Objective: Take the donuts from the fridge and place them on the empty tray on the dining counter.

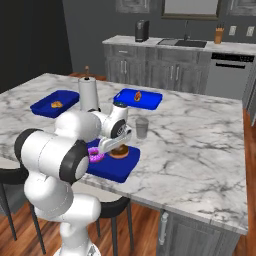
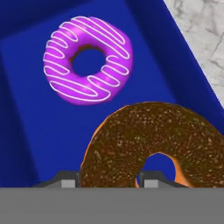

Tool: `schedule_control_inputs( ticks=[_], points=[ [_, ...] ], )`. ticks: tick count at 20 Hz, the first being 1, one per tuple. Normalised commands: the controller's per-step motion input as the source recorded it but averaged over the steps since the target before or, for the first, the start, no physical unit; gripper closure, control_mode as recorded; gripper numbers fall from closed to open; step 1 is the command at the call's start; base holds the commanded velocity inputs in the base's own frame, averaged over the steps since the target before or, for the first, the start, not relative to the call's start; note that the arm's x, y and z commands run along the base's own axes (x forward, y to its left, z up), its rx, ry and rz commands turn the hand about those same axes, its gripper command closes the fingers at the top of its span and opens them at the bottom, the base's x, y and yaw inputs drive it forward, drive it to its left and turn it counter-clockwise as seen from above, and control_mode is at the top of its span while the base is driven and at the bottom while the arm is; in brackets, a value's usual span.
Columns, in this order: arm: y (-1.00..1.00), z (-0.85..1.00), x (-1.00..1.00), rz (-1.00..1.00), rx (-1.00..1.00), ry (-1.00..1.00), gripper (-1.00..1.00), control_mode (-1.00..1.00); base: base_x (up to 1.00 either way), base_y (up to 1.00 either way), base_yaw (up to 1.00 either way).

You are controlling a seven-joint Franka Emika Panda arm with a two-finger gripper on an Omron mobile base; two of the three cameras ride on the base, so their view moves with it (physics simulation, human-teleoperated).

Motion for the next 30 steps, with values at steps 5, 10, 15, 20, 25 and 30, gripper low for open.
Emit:
schedule_control_inputs(
  ticks=[5, 10, 15, 20, 25, 30],
  points=[
    [0.0, -0.52, 0.08, -0.02, -0.02, -0.11, 1.0, -1.0, 0.0, 0.0, 0.0],
    [0.0, -0.43, 0.1, -0.02, -0.02, -0.1, 1.0, -1.0, 0.0, 0.0, 0.0],
    [0.0, -0.29, 0.05, -0.03, 0.0, -0.06, -1.0, -1.0, 0.0, 0.0, 0.0],
    [0.0, 0.01, -0.2, -0.04, 0.0, -0.06, -1.0, -1.0, 0.0, 0.0, 0.0],
    [0.0, 0.56, -0.29, -0.04, 0.0, -0.04, -1.0, -1.0, 0.0, 0.0, 0.0],
    [0.0, 0.87, -0.04, 0.0, 0.0, -0.03, -1.0, -1.0, 0.0, 0.0, 0.0]
  ],
)
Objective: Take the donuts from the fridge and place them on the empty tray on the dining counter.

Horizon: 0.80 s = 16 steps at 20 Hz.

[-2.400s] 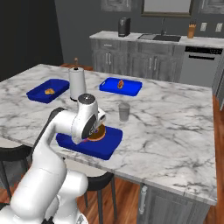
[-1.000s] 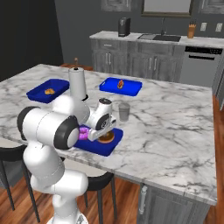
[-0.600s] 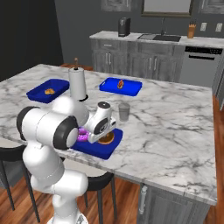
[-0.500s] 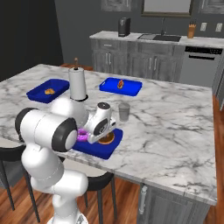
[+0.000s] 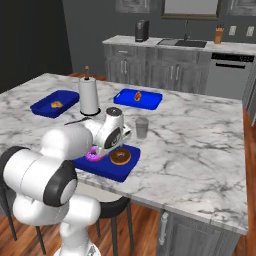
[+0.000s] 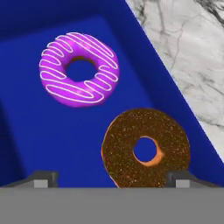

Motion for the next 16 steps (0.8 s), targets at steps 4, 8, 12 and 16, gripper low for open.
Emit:
schedule_control_inputs(
  ticks=[4, 8, 12, 16],
  points=[
    [-0.04, 0.76, -0.76, 0.0, 0.0, -0.12, -1.0, -1.0, 0.0, 0.0, 0.0],
    [-0.16, 0.72, -1.0, 0.0, 0.0, -0.55, -1.0, -1.0, 0.0, 0.0, 0.0],
    [-0.23, 0.65, -1.0, 0.0, 0.0, -0.64, -1.0, -1.0, 0.0, 0.0, 0.0],
    [-0.34, 0.65, -1.0, 0.0, 0.01, -0.56, -1.0, -1.0, 0.0, 0.0, 0.0]
  ],
)
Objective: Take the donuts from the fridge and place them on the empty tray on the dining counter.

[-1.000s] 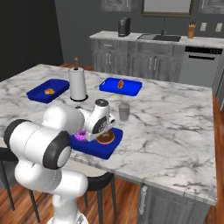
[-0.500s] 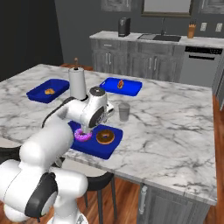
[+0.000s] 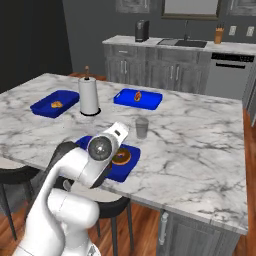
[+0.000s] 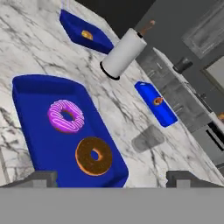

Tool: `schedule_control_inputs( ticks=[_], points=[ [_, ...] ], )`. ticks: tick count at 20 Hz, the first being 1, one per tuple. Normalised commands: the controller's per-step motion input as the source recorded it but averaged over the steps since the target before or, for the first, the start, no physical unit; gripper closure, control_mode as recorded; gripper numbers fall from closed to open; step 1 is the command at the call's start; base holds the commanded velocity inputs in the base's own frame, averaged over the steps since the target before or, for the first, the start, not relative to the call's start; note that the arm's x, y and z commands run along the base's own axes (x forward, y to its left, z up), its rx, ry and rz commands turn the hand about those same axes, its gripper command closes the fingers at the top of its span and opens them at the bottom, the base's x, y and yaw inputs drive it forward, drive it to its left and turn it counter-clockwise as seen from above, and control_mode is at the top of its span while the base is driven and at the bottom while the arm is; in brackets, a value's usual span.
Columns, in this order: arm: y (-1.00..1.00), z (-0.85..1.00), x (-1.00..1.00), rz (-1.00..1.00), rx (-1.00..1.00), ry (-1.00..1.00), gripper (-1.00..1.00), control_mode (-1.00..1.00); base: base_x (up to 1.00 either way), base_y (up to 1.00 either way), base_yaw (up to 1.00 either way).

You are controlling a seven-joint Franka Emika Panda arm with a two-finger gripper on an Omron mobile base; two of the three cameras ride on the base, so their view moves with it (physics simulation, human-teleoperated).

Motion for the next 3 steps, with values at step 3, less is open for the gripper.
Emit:
schedule_control_inputs(
  ticks=[3],
  points=[
    [-0.39, 0.62, -1.0, 0.0, 0.02, -0.43, -1.0, -1.0, 0.0, 0.0, 0.0]
  ],
)
